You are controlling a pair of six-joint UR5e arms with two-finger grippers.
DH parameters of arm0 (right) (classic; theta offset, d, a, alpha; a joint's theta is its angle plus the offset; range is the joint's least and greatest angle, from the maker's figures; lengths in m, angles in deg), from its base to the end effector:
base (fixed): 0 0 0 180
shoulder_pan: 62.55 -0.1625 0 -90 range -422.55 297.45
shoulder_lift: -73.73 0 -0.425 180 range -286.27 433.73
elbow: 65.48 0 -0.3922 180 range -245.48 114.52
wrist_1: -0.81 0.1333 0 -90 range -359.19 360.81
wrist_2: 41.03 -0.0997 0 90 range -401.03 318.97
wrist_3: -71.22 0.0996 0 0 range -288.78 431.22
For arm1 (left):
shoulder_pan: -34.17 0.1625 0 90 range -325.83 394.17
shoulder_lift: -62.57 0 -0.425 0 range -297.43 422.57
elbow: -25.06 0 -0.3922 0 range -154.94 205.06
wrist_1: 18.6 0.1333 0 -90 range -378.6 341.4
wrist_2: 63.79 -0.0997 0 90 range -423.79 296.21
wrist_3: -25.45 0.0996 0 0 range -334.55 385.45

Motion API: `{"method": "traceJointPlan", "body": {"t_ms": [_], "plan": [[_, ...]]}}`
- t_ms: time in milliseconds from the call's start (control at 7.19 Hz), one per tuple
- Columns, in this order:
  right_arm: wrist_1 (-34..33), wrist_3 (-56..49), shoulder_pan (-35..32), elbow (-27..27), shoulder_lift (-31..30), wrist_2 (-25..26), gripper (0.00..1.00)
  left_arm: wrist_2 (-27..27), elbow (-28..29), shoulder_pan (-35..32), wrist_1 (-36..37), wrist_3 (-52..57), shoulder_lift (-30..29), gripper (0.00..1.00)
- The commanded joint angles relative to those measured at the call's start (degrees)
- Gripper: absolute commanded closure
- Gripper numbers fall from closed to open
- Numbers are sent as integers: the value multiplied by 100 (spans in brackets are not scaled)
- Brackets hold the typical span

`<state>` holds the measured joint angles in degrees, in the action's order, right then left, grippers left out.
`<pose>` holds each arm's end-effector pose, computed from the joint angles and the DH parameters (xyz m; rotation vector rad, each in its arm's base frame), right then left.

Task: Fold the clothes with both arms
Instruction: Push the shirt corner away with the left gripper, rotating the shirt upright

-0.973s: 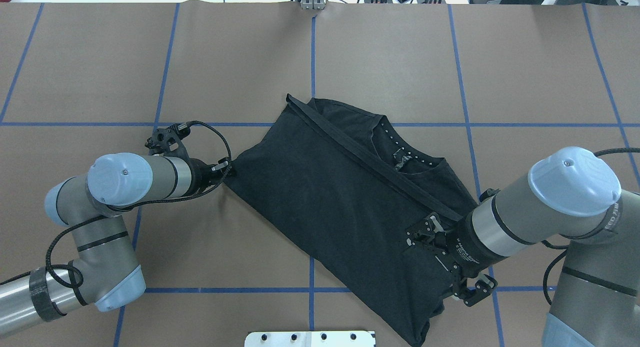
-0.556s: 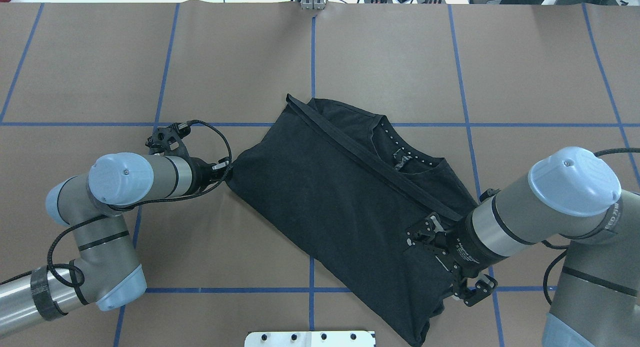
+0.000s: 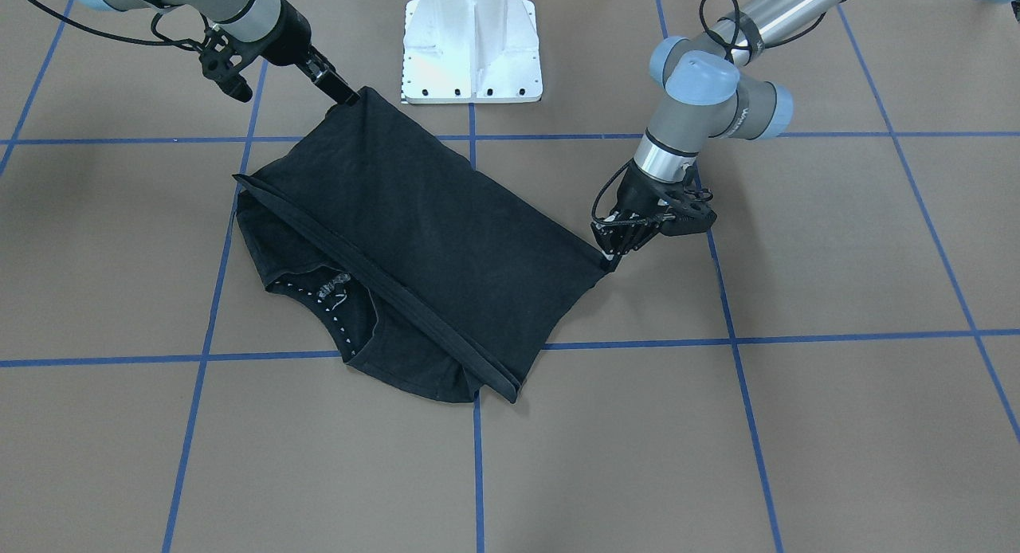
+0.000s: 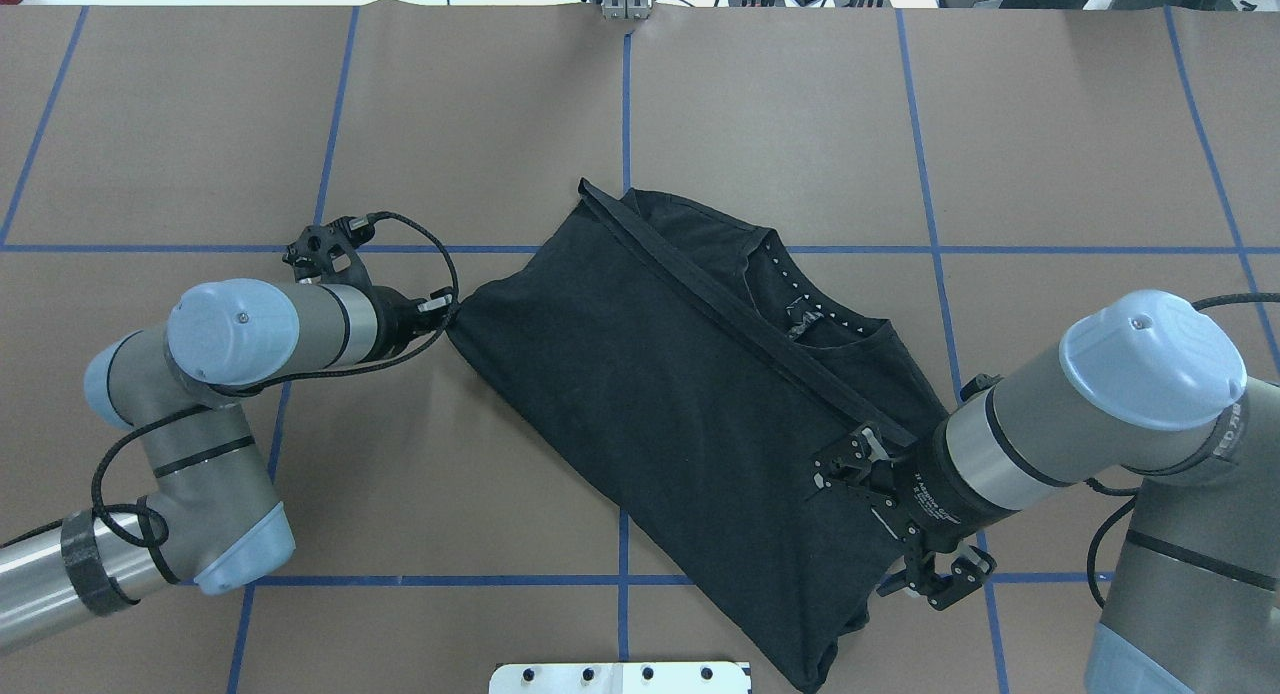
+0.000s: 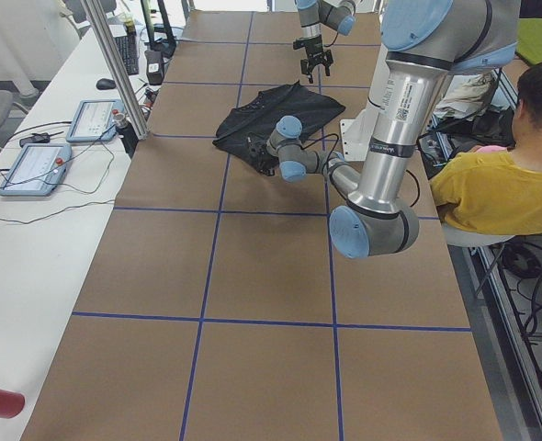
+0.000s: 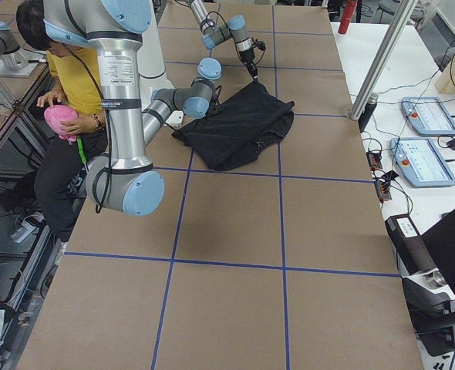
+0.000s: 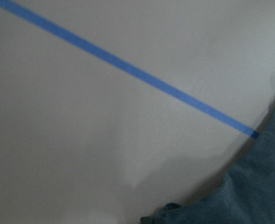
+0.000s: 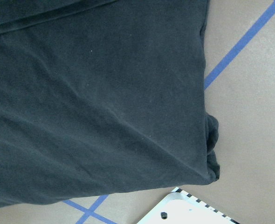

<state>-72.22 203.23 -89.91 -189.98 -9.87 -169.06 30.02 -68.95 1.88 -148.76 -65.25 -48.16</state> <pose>-0.3784 -0.2768 0.2854 -0.7399 -0.9052 0.7401 0.4724 -0.4484 0.3477 0.2539 1.1176 -0.4746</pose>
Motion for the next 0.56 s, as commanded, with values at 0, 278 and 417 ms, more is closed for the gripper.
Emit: {"method": "traceJointPlan", "body": {"t_ms": [0, 278, 417], "plan": [[9, 0, -181, 39, 97, 6, 0, -3, 1122, -758, -88, 658, -1153, 100], [9, -349, -585, 31, 133, 15, 0, 5, 3405, -1313, -849, 921, -2711, 100], [18, -413, -656, 31, 142, 32, 0, 14, 4321, -1420, -1376, 1106, -3170, 100]]}}
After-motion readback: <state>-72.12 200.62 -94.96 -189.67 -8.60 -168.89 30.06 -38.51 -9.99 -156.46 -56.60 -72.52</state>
